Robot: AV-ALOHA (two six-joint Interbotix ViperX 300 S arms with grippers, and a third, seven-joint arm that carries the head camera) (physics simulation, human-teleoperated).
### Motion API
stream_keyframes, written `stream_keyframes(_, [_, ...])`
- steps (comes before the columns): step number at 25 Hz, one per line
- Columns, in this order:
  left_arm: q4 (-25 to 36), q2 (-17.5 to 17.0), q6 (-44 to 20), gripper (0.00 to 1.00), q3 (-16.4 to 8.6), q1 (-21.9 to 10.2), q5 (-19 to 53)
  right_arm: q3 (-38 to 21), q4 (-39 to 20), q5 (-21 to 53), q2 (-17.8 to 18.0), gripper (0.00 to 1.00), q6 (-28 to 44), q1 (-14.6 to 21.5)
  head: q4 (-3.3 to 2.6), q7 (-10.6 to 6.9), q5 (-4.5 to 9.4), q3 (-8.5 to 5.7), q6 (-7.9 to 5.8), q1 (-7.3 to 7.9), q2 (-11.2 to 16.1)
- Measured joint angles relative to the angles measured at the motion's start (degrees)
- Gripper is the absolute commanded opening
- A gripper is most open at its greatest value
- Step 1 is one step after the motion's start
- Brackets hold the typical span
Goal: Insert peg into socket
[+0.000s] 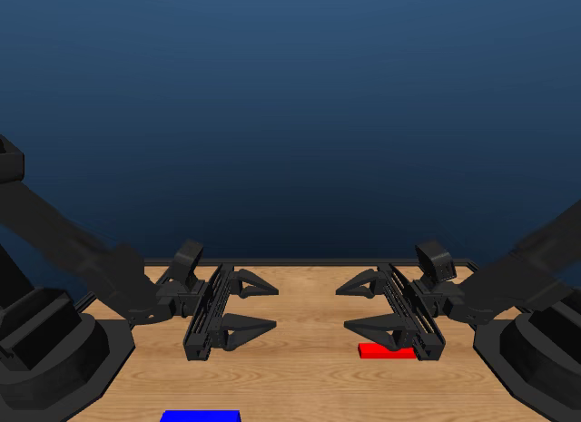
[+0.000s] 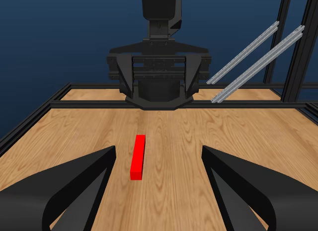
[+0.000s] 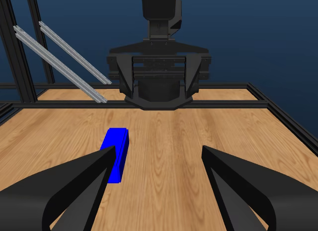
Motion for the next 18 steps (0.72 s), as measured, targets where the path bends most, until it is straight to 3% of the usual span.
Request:
stream_keyframes(3, [1.1, -1.1, -1.0, 1.00, 1.2, -2.4, -2.4, -0.2, 3.8, 3.1, 0.9, 1.00, -0.6, 1.2, 0.44, -0.05, -2.20, 1.30, 1.78, 0.36, 0.0])
stream_keyframes(9, [3.8, 0.4, -3.6, 1.00, 2.3, -1.2, -7.7, 1.2, 5.3, 4.9, 1.5, 1.00, 0.7, -0.2, 0.74, -0.06, -6.29, 1.27, 3.08, 1.02, 1.5])
stream_keyframes(14, [2.9, 1.4, -4.9, 1.00, 3.0, -0.9, -9.1, -0.1, 5.4, 6.4, 2.5, 1.00, 1.0, 0.5, 0.74, -0.21, -7.37, 1.25, 3.02, 1.47, 2.7])
stream_keyframes(18, [-1.8, -0.1, -5.1, 1.00, 5.6, -1.9, -4.6, -2.6, 5.5, 8.7, 4.1, 1.00, 1.1, 1.9, 0.78, 0.24, -6.80, 0.96, 2.68, 2.10, 4.8])
